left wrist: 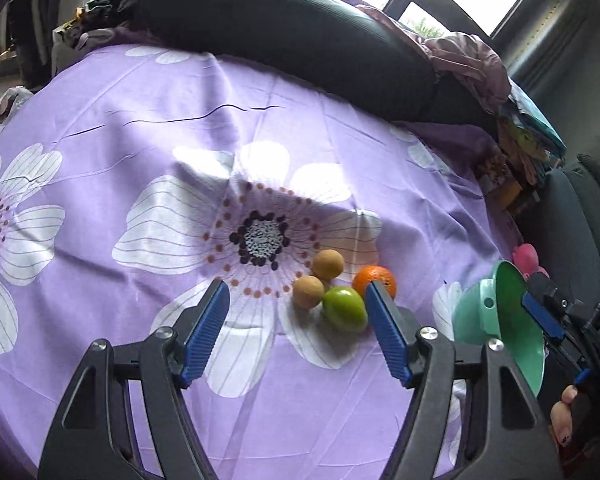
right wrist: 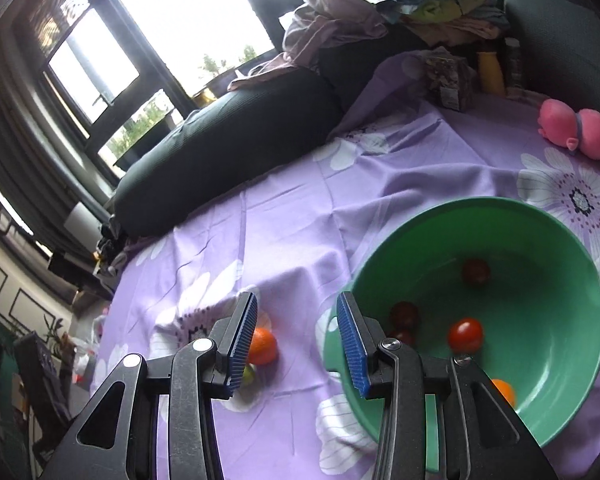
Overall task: Organize fruits
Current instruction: 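Move the right gripper back to the fruits beside the bowl, then close the right gripper on the green fruit, then carry the green fruit into the bowl and open the right gripper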
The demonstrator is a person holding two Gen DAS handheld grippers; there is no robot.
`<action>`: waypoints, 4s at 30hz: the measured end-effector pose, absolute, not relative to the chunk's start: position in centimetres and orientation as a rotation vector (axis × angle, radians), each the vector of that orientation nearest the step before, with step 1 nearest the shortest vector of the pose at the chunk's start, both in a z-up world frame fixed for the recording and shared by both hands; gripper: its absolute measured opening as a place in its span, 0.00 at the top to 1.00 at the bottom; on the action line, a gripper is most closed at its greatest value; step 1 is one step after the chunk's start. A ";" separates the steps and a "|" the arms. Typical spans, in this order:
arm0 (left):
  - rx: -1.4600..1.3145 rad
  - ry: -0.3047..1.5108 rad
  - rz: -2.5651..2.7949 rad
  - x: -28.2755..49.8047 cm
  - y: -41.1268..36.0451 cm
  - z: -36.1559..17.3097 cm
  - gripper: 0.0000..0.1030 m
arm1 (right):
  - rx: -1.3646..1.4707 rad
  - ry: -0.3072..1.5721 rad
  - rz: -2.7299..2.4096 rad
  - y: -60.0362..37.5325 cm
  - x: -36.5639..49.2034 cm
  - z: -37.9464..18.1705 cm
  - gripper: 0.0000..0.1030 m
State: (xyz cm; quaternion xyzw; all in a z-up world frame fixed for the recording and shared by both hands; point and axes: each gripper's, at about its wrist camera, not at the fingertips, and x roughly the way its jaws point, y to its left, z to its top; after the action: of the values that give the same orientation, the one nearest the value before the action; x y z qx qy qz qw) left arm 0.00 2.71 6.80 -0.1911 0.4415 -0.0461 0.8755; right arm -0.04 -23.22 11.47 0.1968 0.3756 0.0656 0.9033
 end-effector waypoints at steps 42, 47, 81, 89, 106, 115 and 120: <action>-0.383 1.011 -0.023 1.2 4.2 4.7 0.48 | 0.277 1.278 0.236 -15.4 3.8 2.4 0.62; -0.388 1.036 -0.088 1.2 3.1 4.6 0.48 | 0.365 1.195 0.243 -17.6 3.3 4.2 0.62; -0.280 1.187 -0.368 1.6 -5.8 1.7 0.66 | 0.442 1.270 0.295 -18.0 4.3 2.2 0.61; -0.266 1.176 -0.362 1.4 -6.0 1.8 0.65 | 0.417 1.267 0.295 -17.6 4.4 2.0 0.61; -0.220 0.953 -0.409 -0.8 -6.7 6.7 0.66 | 0.397 1.057 0.292 -18.2 2.1 6.9 0.61; -0.168 0.820 -0.492 -2.2 -9.5 10.0 0.66 | 0.409 0.891 0.236 -20.8 -0.1 11.0 0.61; -0.093 0.788 -0.555 -2.1 -12.3 11.6 0.66 | 0.450 0.819 0.192 -23.2 -1.0 12.5 0.61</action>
State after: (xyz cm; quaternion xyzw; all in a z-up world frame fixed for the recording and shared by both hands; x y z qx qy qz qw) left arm -2.11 -12.32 11.62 -0.0448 0.3788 -0.2669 0.8850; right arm -1.05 -23.16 12.47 0.2167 0.3941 0.0925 0.8884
